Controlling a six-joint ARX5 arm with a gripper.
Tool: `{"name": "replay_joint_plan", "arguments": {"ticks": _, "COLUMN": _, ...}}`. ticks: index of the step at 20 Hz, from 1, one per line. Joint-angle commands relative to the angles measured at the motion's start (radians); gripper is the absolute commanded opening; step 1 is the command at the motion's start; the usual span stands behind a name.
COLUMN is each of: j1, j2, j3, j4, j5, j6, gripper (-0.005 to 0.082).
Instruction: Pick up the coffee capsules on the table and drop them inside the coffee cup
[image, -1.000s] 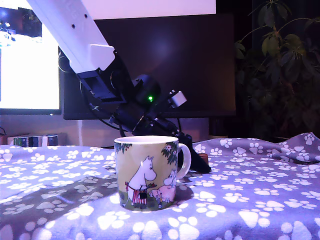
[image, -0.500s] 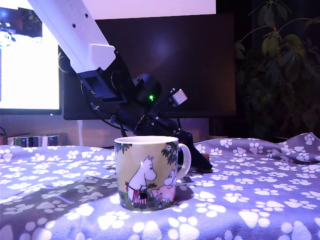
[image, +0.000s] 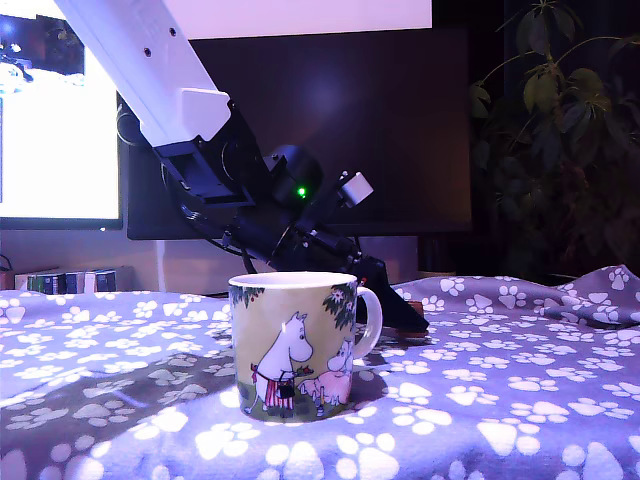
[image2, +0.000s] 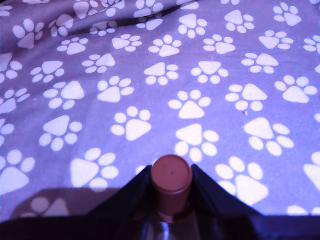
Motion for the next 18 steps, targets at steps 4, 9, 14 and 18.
{"name": "replay_joint_plan", "arguments": {"ticks": 4, "j1": 0.007, "j2": 0.0, "j3": 0.008, "j4": -0.012, "j5": 0.0, "j6": -0.116, "gripper": 0.0087}}
{"name": "replay_joint_plan", "arguments": {"ticks": 9, "j1": 0.025, "j2": -0.043, "j3": 0.008, "j4": -0.068, "j5": -0.037, "j6": -0.123, "gripper": 0.0087}}
{"name": "replay_joint_plan", "arguments": {"ticks": 14, "j1": 0.062, "j2": -0.092, "j3": 0.008, "j4": -0.175, "j5": -0.128, "j6": -0.143, "gripper": 0.0087}}
{"name": "replay_joint_plan", "arguments": {"ticks": 18, "j1": 0.101, "j2": -0.123, "j3": 0.008, "j4": -0.229, "j5": -0.13, "j6": -0.214, "gripper": 0.0087}}
